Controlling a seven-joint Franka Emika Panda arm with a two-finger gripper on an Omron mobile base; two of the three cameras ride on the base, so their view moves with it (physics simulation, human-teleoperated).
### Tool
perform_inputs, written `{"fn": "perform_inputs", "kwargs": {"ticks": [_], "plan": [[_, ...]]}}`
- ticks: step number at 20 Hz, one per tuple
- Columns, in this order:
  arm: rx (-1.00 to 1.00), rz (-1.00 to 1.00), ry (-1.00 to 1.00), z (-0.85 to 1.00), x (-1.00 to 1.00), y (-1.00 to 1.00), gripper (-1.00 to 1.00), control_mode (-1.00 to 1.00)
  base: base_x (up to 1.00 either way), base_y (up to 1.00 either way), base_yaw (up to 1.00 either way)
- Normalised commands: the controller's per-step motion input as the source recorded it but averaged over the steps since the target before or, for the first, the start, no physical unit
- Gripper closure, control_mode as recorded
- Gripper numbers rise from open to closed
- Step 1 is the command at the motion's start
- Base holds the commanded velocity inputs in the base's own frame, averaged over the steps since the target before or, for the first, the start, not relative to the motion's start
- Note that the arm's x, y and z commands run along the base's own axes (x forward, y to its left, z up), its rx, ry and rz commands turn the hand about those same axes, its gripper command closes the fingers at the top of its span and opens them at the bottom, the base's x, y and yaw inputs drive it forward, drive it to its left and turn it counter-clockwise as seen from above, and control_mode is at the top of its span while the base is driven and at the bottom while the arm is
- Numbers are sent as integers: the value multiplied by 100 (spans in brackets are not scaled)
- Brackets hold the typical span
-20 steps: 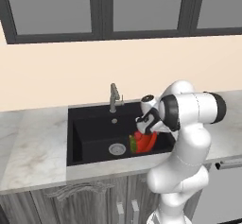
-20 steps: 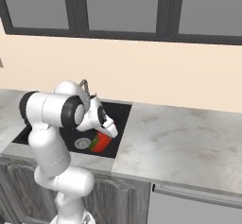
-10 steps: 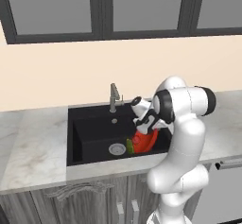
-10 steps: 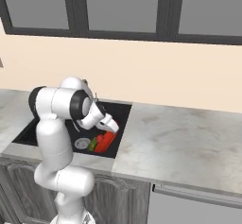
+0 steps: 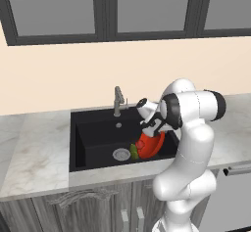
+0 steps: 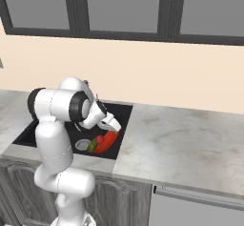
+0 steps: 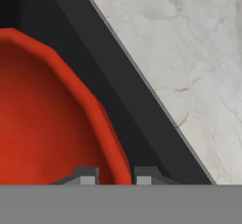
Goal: Dump the cucumber and bell pepper from the bowl so the bowl can be washed. Place the bowl in the sink after clearing the leftovers.
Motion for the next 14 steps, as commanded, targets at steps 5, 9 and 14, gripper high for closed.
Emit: {"fn": "perform_inputs", "kwargs": {"ticks": [5,9,14], "plan": [[0,-1,-3,32,-10,-3,100,-100,0,0,0],[0,0,-13,48,-21,0,100,-100,0,0,0],[0,0,-12,35,-20,1,100,-100,0,0,0]]}}
